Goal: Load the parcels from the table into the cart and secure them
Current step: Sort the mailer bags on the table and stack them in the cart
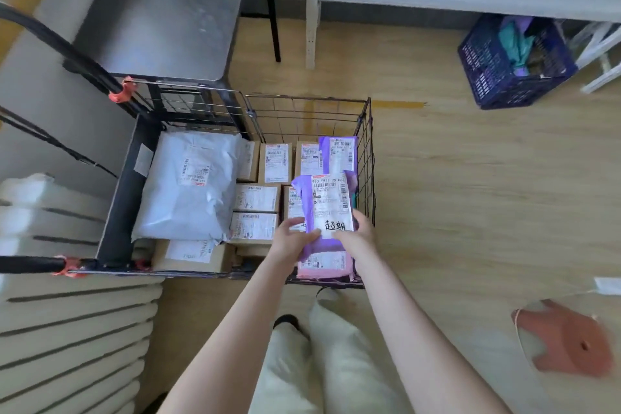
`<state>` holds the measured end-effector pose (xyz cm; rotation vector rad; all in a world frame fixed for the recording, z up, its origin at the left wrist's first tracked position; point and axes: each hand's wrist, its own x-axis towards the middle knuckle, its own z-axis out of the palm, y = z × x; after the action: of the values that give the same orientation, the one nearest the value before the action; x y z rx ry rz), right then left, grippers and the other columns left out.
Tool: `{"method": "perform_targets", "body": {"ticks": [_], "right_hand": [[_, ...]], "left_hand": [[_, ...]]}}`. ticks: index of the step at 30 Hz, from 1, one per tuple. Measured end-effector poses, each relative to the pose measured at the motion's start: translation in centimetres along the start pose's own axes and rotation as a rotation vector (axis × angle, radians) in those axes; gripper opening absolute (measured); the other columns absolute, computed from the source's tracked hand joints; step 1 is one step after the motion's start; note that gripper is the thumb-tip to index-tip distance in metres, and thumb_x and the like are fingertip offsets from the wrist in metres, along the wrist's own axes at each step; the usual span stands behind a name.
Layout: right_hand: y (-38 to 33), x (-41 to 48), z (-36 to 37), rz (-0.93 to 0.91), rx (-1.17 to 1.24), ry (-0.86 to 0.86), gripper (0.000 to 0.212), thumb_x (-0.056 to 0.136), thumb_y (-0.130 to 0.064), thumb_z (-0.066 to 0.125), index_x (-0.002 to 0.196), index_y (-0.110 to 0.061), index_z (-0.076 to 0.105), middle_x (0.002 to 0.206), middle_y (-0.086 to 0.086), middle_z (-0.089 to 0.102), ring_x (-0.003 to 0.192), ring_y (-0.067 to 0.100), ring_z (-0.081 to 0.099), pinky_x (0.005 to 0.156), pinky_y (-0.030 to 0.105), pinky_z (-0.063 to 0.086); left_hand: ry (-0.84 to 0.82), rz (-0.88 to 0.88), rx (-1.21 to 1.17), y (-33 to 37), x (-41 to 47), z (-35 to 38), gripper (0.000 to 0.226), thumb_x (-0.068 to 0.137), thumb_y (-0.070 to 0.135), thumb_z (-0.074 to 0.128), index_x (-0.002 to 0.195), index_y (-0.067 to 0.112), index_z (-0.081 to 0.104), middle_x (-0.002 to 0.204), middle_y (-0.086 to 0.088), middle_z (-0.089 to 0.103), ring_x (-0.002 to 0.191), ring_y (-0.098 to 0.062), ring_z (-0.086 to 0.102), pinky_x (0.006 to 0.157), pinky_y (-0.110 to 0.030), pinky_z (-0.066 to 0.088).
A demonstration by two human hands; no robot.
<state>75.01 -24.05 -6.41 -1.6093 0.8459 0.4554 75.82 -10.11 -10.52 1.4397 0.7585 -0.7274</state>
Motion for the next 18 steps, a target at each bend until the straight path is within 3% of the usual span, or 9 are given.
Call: {"method": "perform_targets", "body": {"ticks": [2, 4, 7, 10, 15, 18], "right_hand": [[0.1, 1.9, 0.5, 0.02, -0.018, 0.012, 0.046, 0.078, 0.007, 0.057, 0.107, -0.029, 0.054, 0.089, -0.009, 0.062, 0.084, 0.015, 0.06, 0.071, 0.024, 0.049], [1.2, 4.3, 1.3, 0.017, -0.089, 0.041, 0.044, 0.071, -0.002, 0.057, 0.109, -0.023, 0.06, 0.095, -0.004, 0.066, 0.085, 0.016, 0.064, 0.066, 0.024, 0.052], [5.2, 9.1, 2.6, 0.006, -0.247, 0.064, 0.061, 0.06, -0.023, 0.058, 0.121, -0.019, 0.055, 0.118, 0.007, 0.062, 0.106, 0.027, 0.062, 0.086, 0.043, 0.055], [4.4, 8.7, 3.7, 0.018, -0.331, 0.067, 0.075, 0.078, -0.015, 0.064, 0.147, -0.011, 0.034, 0.147, 0.011, 0.039, 0.134, 0.027, 0.042, 0.107, 0.045, 0.04], [6.0, 10.3, 5.1, 0.04, -0.326, 0.06, 0.057, 0.095, -0.006, 0.049, 0.149, -0.013, 0.034, 0.16, 0.003, 0.018, 0.149, 0.017, 0.013, 0.12, 0.034, 0.018], [7.8, 12.0, 5.5, 0.035, -0.289, 0.11, 0.055, 0.096, 0.002, 0.042, 0.148, -0.013, 0.036, 0.161, -0.001, 0.017, 0.149, 0.014, 0.008, 0.116, 0.028, 0.02]], "left_hand": [[0.007, -0.033, -0.005, 0.0, 1.6, 0.8, 0.051, 0.08, 0.009, 0.076, 0.122, 0.016, 0.047, 0.076, -0.024, 0.061, 0.052, -0.022, 0.046, 0.05, -0.029, 0.036], [0.021, -0.051, -0.004, -0.1, 3.5, 1.1, 0.051, 0.08, 0.007, 0.076, 0.12, 0.019, 0.047, 0.077, -0.023, 0.064, 0.047, -0.02, 0.044, 0.049, -0.028, 0.037], [0.031, -0.073, 0.062, -0.6, 6.7, 1.4, 0.055, 0.079, 0.008, 0.077, 0.123, 0.018, 0.046, 0.058, -0.011, 0.063, 0.043, -0.017, 0.044, 0.046, -0.025, 0.038], [0.019, -0.079, 0.132, -1.6, 9.5, 1.7, 0.055, 0.08, 0.007, 0.075, 0.127, 0.014, 0.046, 0.046, -0.007, 0.052, 0.036, -0.013, 0.043, 0.045, -0.024, 0.035], [0.003, -0.104, 0.178, -2.7, 13.3, 3.0, 0.051, 0.08, 0.004, 0.074, 0.122, 0.019, 0.051, 0.073, -0.008, 0.057, 0.038, -0.008, 0.047, 0.041, -0.021, 0.035], [-0.015, -0.102, 0.179, -3.3, 15.3, 3.7, 0.051, 0.079, 0.002, 0.074, 0.119, 0.025, 0.051, 0.096, -0.014, 0.061, 0.047, -0.008, 0.057, 0.042, -0.019, 0.04]]}}
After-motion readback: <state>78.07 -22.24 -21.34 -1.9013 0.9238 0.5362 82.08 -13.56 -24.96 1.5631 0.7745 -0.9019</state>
